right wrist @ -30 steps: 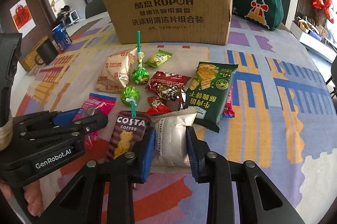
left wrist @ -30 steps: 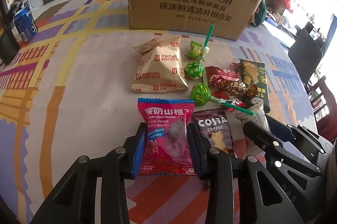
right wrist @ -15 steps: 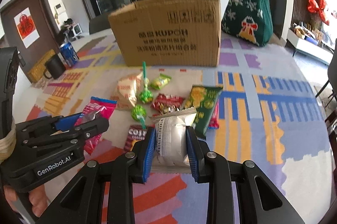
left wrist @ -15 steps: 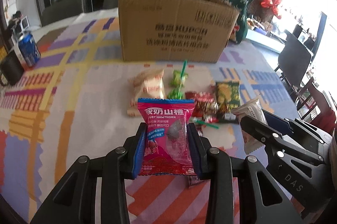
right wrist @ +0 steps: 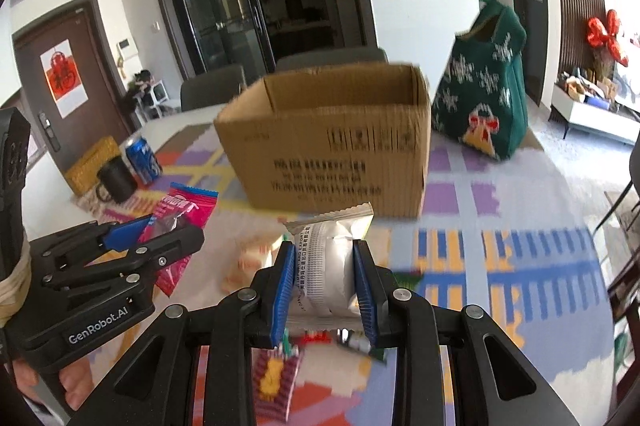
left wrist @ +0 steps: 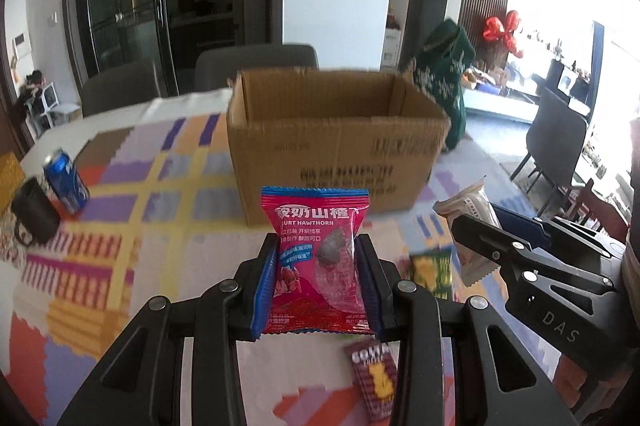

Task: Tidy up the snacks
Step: 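Carry both bags over the cardboard box and open both tools to drop them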

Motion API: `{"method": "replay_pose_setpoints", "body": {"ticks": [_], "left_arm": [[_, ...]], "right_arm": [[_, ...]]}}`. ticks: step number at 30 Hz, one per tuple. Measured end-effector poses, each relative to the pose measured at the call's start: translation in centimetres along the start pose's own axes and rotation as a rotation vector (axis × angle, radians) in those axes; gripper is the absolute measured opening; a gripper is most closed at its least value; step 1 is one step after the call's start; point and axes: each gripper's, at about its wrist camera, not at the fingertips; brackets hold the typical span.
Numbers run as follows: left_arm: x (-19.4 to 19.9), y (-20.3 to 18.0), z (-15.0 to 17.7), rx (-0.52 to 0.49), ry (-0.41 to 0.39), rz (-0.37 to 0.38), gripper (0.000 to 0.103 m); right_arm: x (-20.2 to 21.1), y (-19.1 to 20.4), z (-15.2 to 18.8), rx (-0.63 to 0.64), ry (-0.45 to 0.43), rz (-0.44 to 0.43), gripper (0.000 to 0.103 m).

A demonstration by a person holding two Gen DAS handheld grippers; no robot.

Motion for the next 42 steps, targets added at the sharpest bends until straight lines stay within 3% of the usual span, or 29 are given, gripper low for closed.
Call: {"method": "replay_pose_setpoints", "body": {"ticks": [8,14,22,32,33,35,36,38,42], "left_arm": [[0.2,0.6,-5.1,-0.018,-0.070,0.001,0.037],[-1.1,0.8,-8.7,-0.035,-0.078,0.006,0.037],[-4.3,1.6,-12.1,-0.037,-0.032,0.023,0.037],[-8.8,2.4,-14.9,-0.033,0.046,0.032,0.037],[-9.2,2.5,-15.0,-0.035,0.048,0.018,0.040],[-9.2,2.6,-15.0,-0.029,0.045,-0.014,0.057],[-9.0,2.8,-14.9,-0.024,0.030,-0.021,0.067],[-8.6,3.0,-14.6,-0.026,0.020,-0.035,0.071],[-7.5,3.1,-13.7,-0.038,0.018,-0.049,0.075]], "right_arm": [[0.0,-0.1,-5.6,0.018,-0.092,-0.011,0.030],[-1.0,-0.4,-9.5,0.033,-0.116,-0.014,0.030],[-3.5,-0.8,-13.4,0.031,-0.103,-0.017,0.030],[-7.2,-1.7,-15.4,0.029,-0.041,-0.010,0.030],[-7.5,-1.8,-15.5,0.028,-0.035,-0.007,0.030],[-8.3,-2.2,-15.8,0.020,-0.026,0.003,0.032],[-8.5,-2.4,-15.9,0.015,-0.020,0.008,0.040],[-8.8,-2.7,-15.9,-0.005,-0.005,0.026,0.049],[-8.2,-3.0,-15.4,-0.008,-0.014,0.056,0.052]]}}
Point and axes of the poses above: each gripper's, at about its wrist camera, not at the fingertips, and x roughly against the way its jaws point, y to its left, z to its underside, and after that the axes turned 2 degrees about -z, right-handed
